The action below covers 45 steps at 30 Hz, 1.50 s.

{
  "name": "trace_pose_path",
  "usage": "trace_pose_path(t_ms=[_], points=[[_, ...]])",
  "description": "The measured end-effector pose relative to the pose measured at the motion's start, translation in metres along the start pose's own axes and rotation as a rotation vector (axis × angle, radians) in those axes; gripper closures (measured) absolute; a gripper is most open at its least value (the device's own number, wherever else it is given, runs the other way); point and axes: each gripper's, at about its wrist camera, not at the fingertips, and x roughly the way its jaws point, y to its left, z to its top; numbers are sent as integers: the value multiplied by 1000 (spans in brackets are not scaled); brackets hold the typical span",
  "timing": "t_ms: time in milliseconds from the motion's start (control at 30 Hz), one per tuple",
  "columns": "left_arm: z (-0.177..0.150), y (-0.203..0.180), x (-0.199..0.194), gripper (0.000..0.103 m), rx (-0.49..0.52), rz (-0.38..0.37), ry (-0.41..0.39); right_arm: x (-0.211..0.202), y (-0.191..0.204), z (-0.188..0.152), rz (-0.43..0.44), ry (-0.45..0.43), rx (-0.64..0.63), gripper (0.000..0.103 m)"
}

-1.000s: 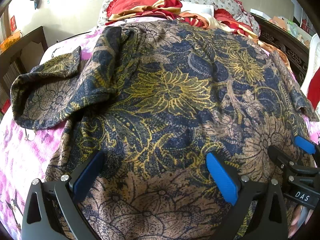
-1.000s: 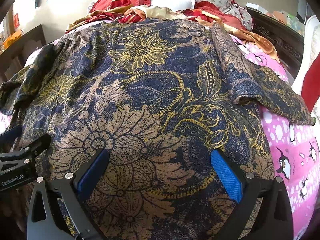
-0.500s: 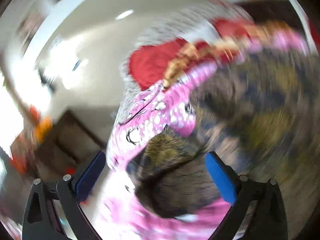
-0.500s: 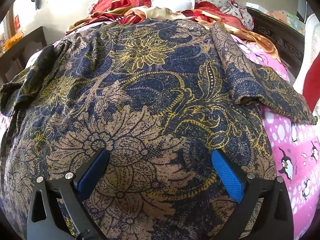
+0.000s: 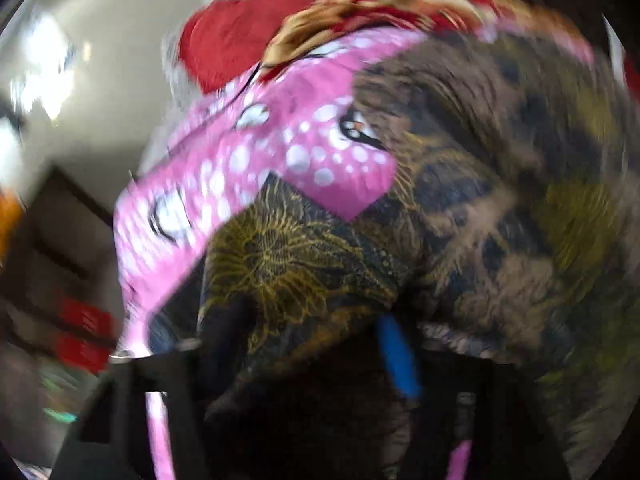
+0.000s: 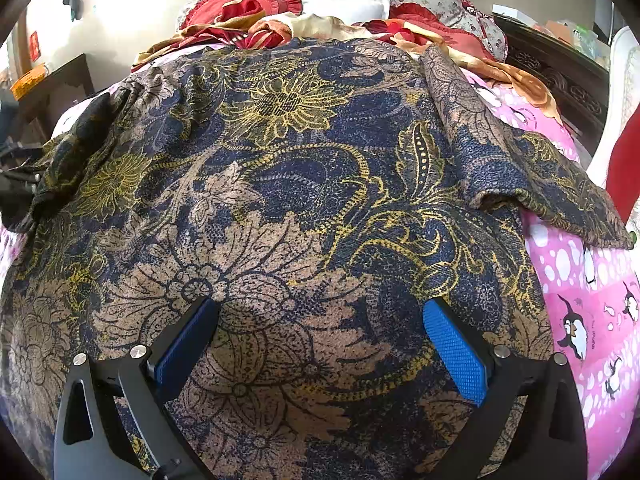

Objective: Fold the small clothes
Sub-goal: 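Grasp the sleeve nearest the left gripper and lift it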

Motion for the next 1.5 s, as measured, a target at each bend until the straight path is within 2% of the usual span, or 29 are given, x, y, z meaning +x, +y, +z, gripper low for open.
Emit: trace_pose_path(t_ms=[33, 67, 100, 200, 300, 367, 467, 567, 667, 767, 800, 833, 967, 1133, 1233, 1500], points=[[0, 5, -2, 66, -24, -19, -3, 0, -1, 0, 1, 0, 1, 0], [0, 9, -5, 81, -44, -38, -4, 0, -1, 0, 1, 0, 1, 0], [0, 13, -7, 90, -63, -58, -5, 0, 0, 0, 1, 0, 1, 0], [2, 27, -23, 97, -142, -103, -49, 0, 0, 0, 2, 0, 1, 0], [-3, 34, -39, 98, -199, -110, -87, 0, 0, 0, 1, 0, 0, 0], [-9, 43, -54, 99, -237, -84, -118, 0, 0, 0, 2, 0, 0, 0], [-34, 66, -83, 99, -373, -44, -184, 0, 0, 0, 1, 0, 0, 0], [-80, 101, -106, 99, -551, 30, -229, 0, 0, 0, 1, 0, -1, 0], [-133, 136, -110, 99, -758, 106, -208, 0, 0, 0, 0, 0, -2, 0], [-168, 160, -99, 99, -877, 139, -157, -1, 0, 0, -5, 0, -5, 0], [-176, 166, -99, 99, -896, 169, -152, -1, 0, 0, -5, 0, -5, 0], [-181, 172, -100, 99, -906, 163, -163, -1, 0, 0, -4, 0, -4, 0], [-186, 181, -104, 100, -906, 107, -198, -1, 0, -1, -3, 0, -4, 0], [-191, 185, -117, 100, -944, 11, -293, -1, 0, -1, -3, 0, -4, 0], [-195, 193, -125, 100, -957, 22, -312, -1, 0, -1, -3, 0, -4, 0], [-204, 237, -171, 100, -989, 200, -385, -1, 1, -1, -2, 0, -4, 0]])
